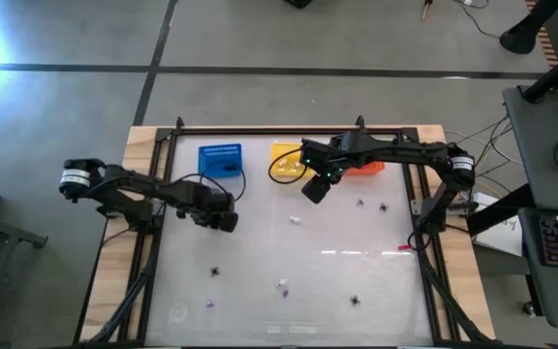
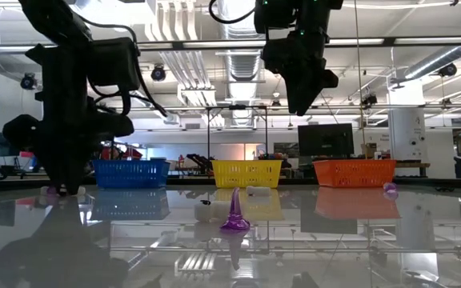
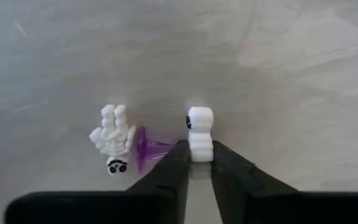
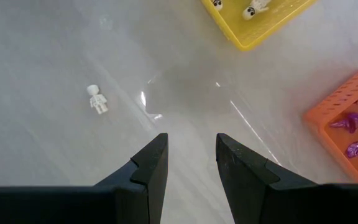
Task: Sort Halloween decoration
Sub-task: Put the white skeleton toy into the yellow bin
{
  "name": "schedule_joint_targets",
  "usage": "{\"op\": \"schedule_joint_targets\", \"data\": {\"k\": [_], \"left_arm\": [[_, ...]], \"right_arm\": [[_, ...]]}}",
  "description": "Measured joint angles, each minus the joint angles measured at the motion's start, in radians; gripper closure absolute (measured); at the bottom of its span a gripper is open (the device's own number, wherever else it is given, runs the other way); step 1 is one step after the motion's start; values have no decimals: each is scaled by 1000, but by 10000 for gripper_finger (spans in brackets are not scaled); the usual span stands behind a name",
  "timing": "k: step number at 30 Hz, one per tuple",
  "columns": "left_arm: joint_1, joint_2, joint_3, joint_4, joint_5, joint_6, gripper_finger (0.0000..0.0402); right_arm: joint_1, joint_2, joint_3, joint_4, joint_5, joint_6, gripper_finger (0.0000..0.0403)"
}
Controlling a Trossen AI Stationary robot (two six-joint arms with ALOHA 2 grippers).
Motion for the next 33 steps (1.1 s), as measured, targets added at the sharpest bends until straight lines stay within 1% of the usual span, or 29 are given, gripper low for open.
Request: {"op": "schedule_joint_targets", "data": {"k": [2,4,7,10,16,20,25,27,30,33], "left_arm": [[0,5,0,-2,0,16,382],[0,4,4,-5,0,45,393],[0,1,30,-29,0,110,392],[0,-6,84,-47,-8,166,395],[20,-7,185,-56,-73,307,399],[80,-7,252,-51,-86,422,399],[192,-7,325,-37,-87,556,399],[239,-7,347,-23,-87,600,399],[301,-7,385,-9,-85,674,399],[357,-7,414,2,-53,749,399]], "right_arm": [[0,0,0,0,0,0,275],[0,0,0,-3,0,0,275],[0,-10,0,-3,0,1,275],[0,-26,-1,-5,0,1,275],[0,-68,-1,-3,8,2,275],[-1,-82,-1,-1,10,1,275],[-3,-82,-1,2,13,-10,275],[-5,-82,-1,2,39,-15,275],[-16,-82,-1,3,107,-24,275],[-46,-82,-1,14,137,-44,275]]}}
